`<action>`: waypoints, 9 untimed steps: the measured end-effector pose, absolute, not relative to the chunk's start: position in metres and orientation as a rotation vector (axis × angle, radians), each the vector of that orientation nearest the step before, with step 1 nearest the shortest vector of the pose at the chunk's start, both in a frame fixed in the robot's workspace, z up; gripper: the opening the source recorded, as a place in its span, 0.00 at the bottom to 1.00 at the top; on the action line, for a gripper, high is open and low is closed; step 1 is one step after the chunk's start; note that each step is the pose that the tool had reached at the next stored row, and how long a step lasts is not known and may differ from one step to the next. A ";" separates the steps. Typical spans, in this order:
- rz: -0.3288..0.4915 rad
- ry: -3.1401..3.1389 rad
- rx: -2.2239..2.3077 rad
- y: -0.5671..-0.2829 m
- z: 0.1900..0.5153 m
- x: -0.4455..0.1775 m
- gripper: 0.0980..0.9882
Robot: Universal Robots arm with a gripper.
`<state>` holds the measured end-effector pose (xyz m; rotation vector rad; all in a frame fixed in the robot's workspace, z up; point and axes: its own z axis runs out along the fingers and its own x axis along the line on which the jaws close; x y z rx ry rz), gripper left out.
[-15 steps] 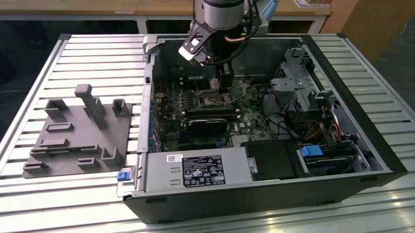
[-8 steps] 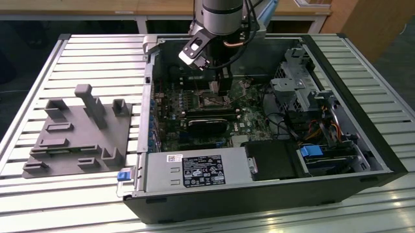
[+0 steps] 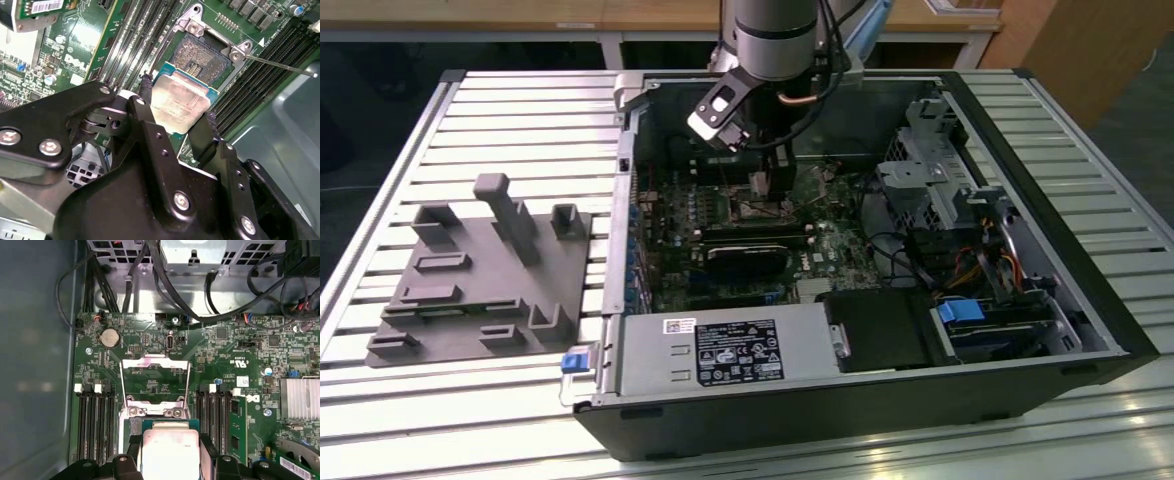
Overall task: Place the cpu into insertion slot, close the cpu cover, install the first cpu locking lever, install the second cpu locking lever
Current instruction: 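Place the cpu into insertion slot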
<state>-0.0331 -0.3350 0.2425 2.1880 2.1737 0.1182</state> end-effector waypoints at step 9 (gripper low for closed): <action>0.118 2.174 2.188 -0.333 0.235 -0.038 0.50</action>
